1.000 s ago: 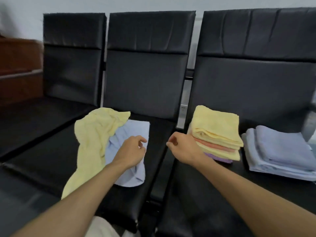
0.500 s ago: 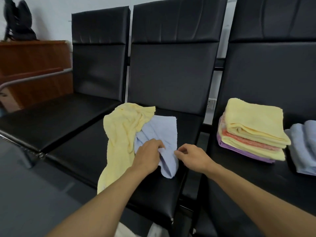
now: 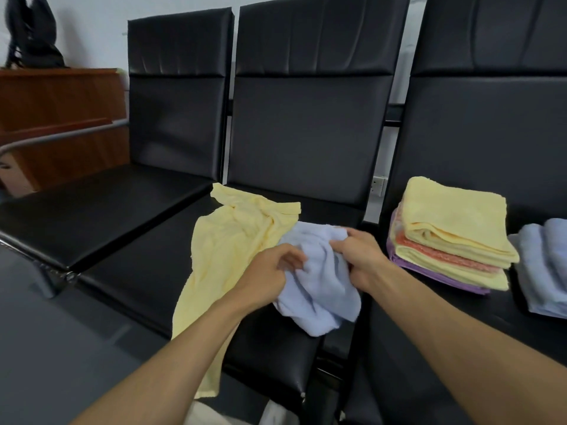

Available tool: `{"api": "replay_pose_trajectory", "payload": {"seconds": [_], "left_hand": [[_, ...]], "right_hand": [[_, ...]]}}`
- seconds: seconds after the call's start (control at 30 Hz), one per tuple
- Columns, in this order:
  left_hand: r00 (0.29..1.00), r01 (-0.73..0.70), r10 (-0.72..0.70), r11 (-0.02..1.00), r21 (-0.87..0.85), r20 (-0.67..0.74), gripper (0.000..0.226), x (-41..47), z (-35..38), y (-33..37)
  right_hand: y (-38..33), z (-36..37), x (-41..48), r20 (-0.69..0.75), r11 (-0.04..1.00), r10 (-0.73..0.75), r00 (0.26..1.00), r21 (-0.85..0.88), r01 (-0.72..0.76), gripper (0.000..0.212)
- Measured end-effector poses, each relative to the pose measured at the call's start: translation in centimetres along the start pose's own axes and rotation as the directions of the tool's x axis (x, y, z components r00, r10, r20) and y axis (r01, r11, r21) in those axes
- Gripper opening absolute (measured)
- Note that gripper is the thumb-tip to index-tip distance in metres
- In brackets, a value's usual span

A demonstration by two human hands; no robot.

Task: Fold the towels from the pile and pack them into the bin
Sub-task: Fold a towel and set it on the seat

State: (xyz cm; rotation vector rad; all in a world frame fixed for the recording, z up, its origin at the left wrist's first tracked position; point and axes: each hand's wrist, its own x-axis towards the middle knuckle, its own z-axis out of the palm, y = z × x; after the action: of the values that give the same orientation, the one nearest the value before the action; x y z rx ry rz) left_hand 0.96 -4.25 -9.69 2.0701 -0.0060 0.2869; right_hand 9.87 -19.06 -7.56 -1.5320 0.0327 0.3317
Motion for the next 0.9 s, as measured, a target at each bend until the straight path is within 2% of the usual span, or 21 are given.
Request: {"api": "replay_pose_trajectory", "payload": {"seconds": [0.07,0.23,0.33,0.4,0.47,0.57,0.63,0.7,0.77,0.83,0.9], "left_hand": [[0.997,0.040,-0.032,0.992,0.118,-0.067,0.048,0.2,-0.5,-1.2],[0.989,0.135,-0.145,0.910,0.392,-0.003,0.050,0.6,-1.3,-4.7],[0.960,0.272,-0.231,0.902,0.336,-0.156,0.044,1.2,-1.7,-4.7],[0.917,0.373,-0.301,0.881,0.290,-0.263,0.034,1.8,-1.9,-4.1],[0.892,0.422,-0.342,0.864,0.273,-0.297,0.030,2.0,-1.8,-3.7],[0.867,0.467,-0.385,0.850,0.244,-0.316,0.033,2.1,-1.4,-3.1],[0.858,0.485,-0.399,0.837,0.254,-0.323,0.035,2.0,-1.2,-2.5],[0.870,0.468,-0.370,0.827,0.310,-0.327,0.032,1.9,-0.7,-1.3],[0.908,0.387,-0.290,0.858,0.337,-0.303,0.029,1.8,0.1,0.3],[0.963,0.238,-0.198,0.944,0.227,-0.184,0.029,1.8,1.7,2.4],[0.991,0.131,-0.132,0.988,0.086,0.009,0.043,1.3,3.3,4.7]], "right_hand": [[-1.5,-0.3,0.2,-0.027,0.994,-0.093,0.995,0.058,0.095,0.032],[-2.8,-0.7,-0.4,-0.087,0.976,-0.187,0.978,0.094,0.195,0.039],[-4.0,-1.5,-0.4,-0.090,0.904,-0.203,0.975,0.364,0.222,0.041],[-4.5,-2.0,-0.4,-0.083,0.861,-0.237,0.968,0.444,0.249,0.039],[-4.7,-2.3,-0.9,-0.062,0.844,-0.249,0.966,0.475,0.248,0.034],[-6.0,-3.9,-1.9,-0.082,0.754,-0.202,0.976,0.622,0.209,0.007],[-6.7,-5.1,-1.9,-0.127,0.684,-0.166,0.978,0.699,0.207,0.012],[-6.8,-5.9,-2.1,-0.150,0.756,-0.198,0.969,0.606,0.248,0.012],[-5.9,-6.2,-2.1,-0.157,0.818,-0.191,0.969,0.521,0.246,0.023],[-5.4,-6.9,-3.1,-0.128,0.842,-0.152,0.980,0.503,0.196,0.025],[-5.4,-7.6,-4.1,-0.096,0.859,-0.110,0.989,0.491,0.143,0.022]]}}
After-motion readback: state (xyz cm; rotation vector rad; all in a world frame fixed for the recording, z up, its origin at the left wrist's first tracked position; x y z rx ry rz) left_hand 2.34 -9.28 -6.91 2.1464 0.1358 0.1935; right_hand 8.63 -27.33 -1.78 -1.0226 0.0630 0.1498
